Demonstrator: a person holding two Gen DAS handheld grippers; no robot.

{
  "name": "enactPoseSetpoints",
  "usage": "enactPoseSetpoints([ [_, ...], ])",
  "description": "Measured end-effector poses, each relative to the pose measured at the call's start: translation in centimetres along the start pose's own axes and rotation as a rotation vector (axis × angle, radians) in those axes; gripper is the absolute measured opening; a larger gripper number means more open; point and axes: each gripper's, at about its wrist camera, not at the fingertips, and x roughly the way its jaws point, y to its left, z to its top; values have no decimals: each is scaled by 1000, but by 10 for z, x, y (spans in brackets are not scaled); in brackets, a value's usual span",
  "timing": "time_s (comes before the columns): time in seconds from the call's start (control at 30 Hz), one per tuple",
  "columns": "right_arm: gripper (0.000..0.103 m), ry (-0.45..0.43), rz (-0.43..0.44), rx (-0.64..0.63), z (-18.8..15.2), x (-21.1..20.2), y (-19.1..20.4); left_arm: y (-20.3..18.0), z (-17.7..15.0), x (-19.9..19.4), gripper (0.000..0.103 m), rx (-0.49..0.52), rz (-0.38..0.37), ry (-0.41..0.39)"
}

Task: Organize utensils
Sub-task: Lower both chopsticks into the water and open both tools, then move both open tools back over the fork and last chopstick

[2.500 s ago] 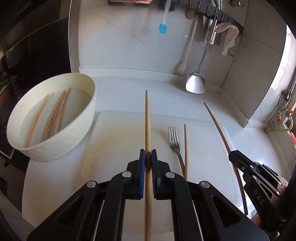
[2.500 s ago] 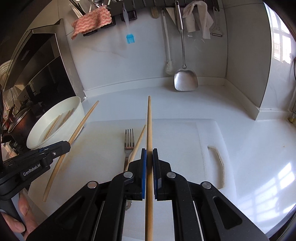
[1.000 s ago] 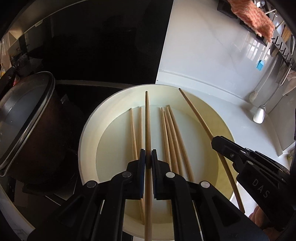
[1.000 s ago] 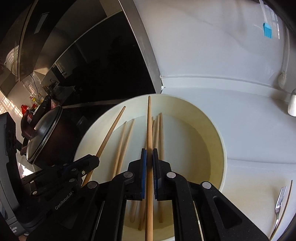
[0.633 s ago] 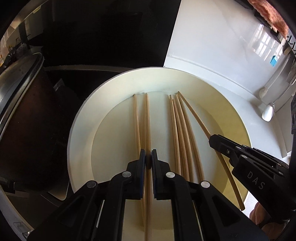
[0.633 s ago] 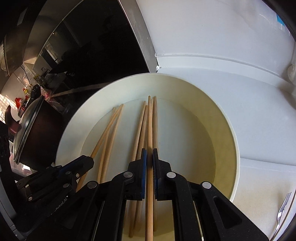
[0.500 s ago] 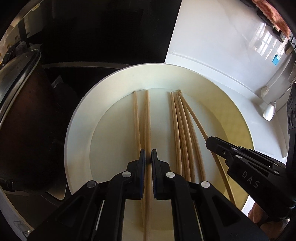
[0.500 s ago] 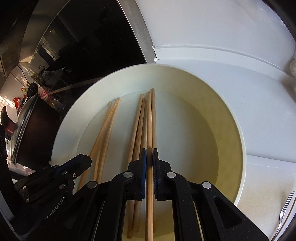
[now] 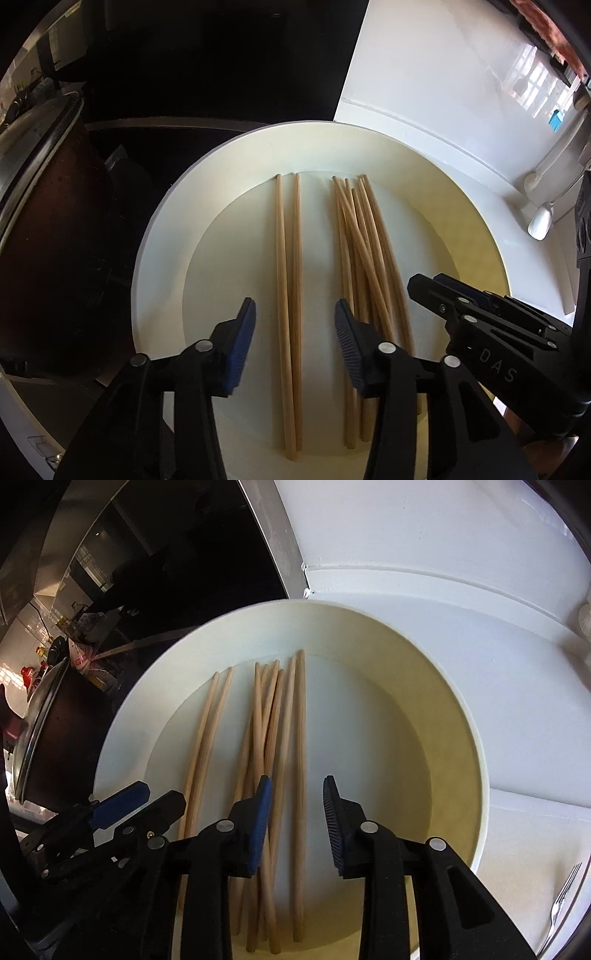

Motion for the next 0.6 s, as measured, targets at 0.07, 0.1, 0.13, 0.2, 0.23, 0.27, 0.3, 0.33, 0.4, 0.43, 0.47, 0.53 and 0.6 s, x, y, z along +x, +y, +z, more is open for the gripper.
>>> enactPoseSetpoints([
  [0.07,28,-22,-5,-10,-1,-9,-1,1,0,-6,56,1,9,-14],
  [0.1,30,-34,-6,-10,-2,-13,-1,3,0,-9,58,1,12,-18],
  [0.13,32,-47,-8,-8,-3,-18,-2,4,-1,-12,60,-1,13,-22],
  [0.2,38,-76,-14,-4,-8,-28,-3,7,-2,-19,69,-8,21,-32],
  [0.23,38,-91,-13,-4,-11,-33,-3,9,-2,-23,71,-10,23,-39],
  [0.27,38,-103,-13,-6,-15,-38,-4,10,-3,-27,75,-9,29,-46],
  [0.3,41,-117,-14,-8,-18,-44,-4,11,-4,-31,78,-8,36,-51],
  [0.33,44,-132,-17,-9,-20,-49,-4,12,-5,-35,80,-7,39,-58],
  [0.4,48,-168,-20,-7,-28,-61,-3,15,-7,-44,85,-8,40,-72],
  [0.43,49,-183,-17,-5,-32,-68,-3,16,-8,-49,87,-9,40,-81],
  [0.47,53,-199,-16,-3,-37,-74,-2,16,-10,-54,88,-6,37,-92],
  [0.53,56,-241,-23,4,-47,-88,-1,15,-12,-64,91,10,42,-112],
  [0.6,59,-279,-45,12,-59,-102,-1,12,-14,-73,96,37,56,-131],
])
